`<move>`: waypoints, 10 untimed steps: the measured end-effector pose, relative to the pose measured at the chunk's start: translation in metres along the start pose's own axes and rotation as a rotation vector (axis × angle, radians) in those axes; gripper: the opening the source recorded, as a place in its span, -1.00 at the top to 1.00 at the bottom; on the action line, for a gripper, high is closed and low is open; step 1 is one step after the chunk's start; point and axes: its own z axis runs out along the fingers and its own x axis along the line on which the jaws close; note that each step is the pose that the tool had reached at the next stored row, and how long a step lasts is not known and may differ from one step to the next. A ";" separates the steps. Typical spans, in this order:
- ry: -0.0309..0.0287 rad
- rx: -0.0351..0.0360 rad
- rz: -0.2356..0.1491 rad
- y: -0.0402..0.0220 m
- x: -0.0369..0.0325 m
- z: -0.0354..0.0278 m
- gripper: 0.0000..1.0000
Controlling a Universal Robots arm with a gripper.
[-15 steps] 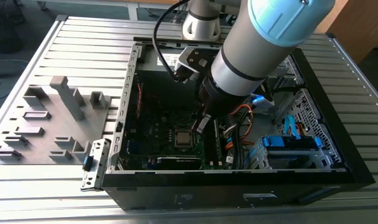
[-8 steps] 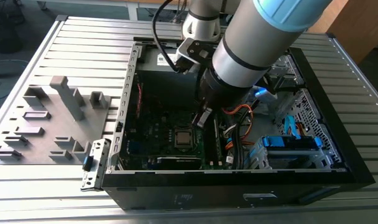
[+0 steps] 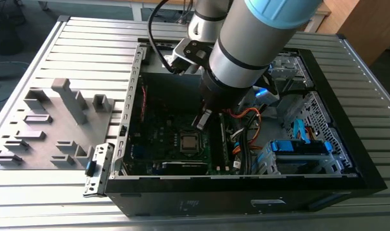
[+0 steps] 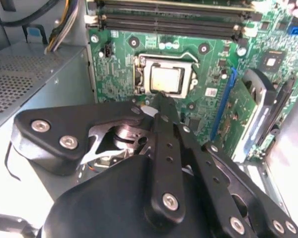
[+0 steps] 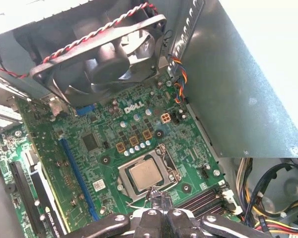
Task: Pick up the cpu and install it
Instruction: 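Install the first cpu locking lever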
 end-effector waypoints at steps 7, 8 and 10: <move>0.0002 0.0001 0.000 0.0010 -0.0002 -0.0050 0.76; 0.0002 0.0001 0.000 0.0011 -0.0003 -0.0055 0.76; -0.0001 0.0001 0.000 0.0011 -0.0003 -0.0054 0.76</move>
